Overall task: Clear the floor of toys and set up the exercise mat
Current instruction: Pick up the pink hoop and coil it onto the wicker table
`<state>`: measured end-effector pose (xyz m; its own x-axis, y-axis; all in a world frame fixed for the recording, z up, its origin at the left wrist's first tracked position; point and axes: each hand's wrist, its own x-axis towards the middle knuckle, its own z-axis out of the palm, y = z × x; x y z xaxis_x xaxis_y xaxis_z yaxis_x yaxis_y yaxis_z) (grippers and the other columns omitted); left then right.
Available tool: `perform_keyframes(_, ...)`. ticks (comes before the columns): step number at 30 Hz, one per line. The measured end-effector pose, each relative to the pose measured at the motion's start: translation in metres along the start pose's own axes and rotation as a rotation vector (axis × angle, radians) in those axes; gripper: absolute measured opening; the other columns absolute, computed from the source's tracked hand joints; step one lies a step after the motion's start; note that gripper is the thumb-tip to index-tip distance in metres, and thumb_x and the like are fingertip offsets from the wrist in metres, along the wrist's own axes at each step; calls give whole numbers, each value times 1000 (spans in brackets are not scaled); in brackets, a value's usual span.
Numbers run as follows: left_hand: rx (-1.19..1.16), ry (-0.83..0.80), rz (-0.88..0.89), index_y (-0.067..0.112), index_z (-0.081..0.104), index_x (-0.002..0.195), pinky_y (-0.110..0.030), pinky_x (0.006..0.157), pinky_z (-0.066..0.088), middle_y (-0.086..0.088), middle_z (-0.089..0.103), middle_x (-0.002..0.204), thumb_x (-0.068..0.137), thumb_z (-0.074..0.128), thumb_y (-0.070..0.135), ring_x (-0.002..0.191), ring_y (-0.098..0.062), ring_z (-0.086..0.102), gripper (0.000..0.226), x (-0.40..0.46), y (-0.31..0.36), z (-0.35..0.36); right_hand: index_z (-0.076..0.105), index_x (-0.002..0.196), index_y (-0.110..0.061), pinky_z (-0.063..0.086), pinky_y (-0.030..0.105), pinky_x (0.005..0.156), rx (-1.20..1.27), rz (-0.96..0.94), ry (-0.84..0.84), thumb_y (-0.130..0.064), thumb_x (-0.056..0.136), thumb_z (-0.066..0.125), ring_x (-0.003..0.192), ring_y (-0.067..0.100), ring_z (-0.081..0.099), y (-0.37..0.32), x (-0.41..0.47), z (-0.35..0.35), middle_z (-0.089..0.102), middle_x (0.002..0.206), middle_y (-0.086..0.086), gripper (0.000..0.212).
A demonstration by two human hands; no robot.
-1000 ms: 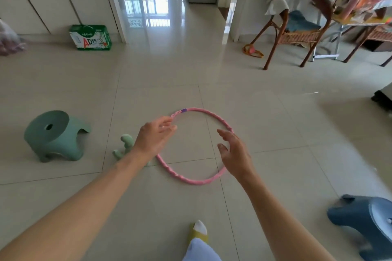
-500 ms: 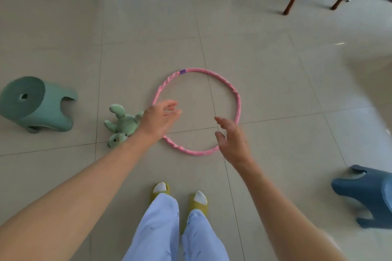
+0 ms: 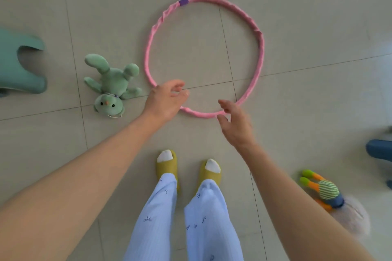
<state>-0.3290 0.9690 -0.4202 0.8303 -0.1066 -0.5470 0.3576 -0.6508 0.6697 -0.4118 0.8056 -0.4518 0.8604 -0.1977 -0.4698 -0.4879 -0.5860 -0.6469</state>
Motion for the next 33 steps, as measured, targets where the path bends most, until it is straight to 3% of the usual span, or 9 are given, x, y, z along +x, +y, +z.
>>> perform_keyframes(16, 66, -50, -94, 10, 58, 121, -36, 99, 44, -12, 63, 119, 88, 59, 22, 108, -24, 60, 35, 137, -171, 107, 45, 134, -10, 37, 41, 102, -260, 41, -182, -12, 89, 51, 121, 27, 49, 158, 145, 150, 54, 131, 12, 46)
perform_keyframes(24, 102, -67, -105, 13, 60, 119, -32, 97, 45, -6, 64, 117, 87, 59, 27, 106, -20, 61, 34, 178, -225, 144, 39, 137, -16, 23, 39, 105, -625, -5, -272, -18, 87, 55, 129, 27, 35, 229, 201, 211, 42, 139, 7, 53)
perform_keyframes(29, 74, -98, -99, 13, 59, 119, -33, 98, 44, -5, 64, 117, 88, 58, 27, 107, -19, 60, 33, 184, -238, 154, 42, 130, -20, 22, 40, 105, -804, -15, -214, -11, 81, 59, 125, 28, 34, 257, 210, 230, 41, 131, 6, 52)
perform_keyframes(33, 80, -98, -96, 14, 59, 119, -33, 97, 45, -6, 63, 116, 87, 59, 26, 105, -20, 61, 34, 186, -238, 156, 51, 119, -15, 17, 41, 109, -868, -14, -157, -5, 82, 50, 122, 29, 36, 262, 210, 235, 46, 124, 11, 38)
